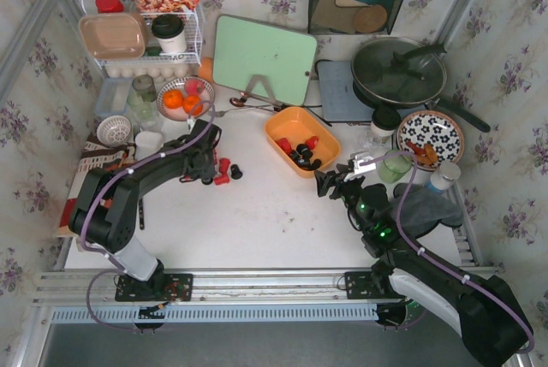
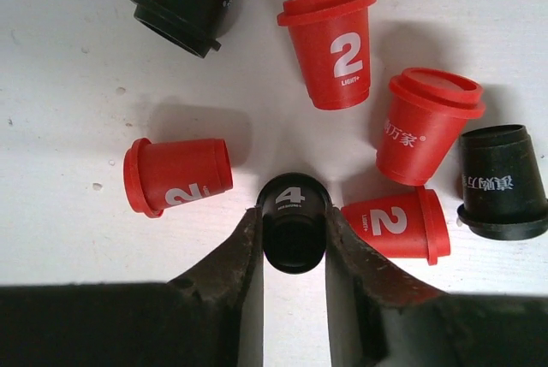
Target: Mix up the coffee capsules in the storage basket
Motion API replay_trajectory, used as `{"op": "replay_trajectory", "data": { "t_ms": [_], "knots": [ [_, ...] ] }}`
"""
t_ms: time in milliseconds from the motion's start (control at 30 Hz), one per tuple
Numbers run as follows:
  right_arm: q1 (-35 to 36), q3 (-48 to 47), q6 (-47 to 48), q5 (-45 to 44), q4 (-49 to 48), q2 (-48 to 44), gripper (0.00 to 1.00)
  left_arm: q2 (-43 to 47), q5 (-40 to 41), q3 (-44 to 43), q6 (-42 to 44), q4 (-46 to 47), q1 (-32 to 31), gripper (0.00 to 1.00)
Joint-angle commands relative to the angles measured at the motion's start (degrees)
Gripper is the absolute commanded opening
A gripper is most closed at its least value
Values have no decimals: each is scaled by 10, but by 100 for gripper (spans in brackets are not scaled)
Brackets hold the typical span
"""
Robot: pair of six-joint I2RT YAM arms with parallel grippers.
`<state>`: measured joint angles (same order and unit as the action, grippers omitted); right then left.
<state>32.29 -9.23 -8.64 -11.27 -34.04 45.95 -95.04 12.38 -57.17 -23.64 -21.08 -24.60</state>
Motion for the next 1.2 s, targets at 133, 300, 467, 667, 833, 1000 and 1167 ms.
{"op": "replay_trajectory", "data": {
  "t_ms": [133, 300, 467, 667, 833, 1000, 1167],
  "knots": [
    [1, -7, 4, 4, -16, -1, 76, 44, -17, -10, 0, -18, 1, 23],
    [1, -7, 2, 0, -16, -2, 76, 95, -70, -38, -12, 1, -17, 23],
    [1, -5, 0, -5, -15, -5, 76, 88, -121, -94, -5, 73, -57, 24],
    [1, -4, 2, -9, -17, -4, 76, -41, -140, -239, 40, 118, -108, 27],
    [1, -4, 3, -11, -17, -4, 76, -173, -153, -374, 42, 118, -112, 37],
    [1, -4, 4, -11, -18, -2, 76, -265, -148, -457, 29, 117, -113, 48],
    [1, -5, 4, -7, -23, 8, 76, -285, -145, -462, 20, 130, -113, 63]
  ]
}}
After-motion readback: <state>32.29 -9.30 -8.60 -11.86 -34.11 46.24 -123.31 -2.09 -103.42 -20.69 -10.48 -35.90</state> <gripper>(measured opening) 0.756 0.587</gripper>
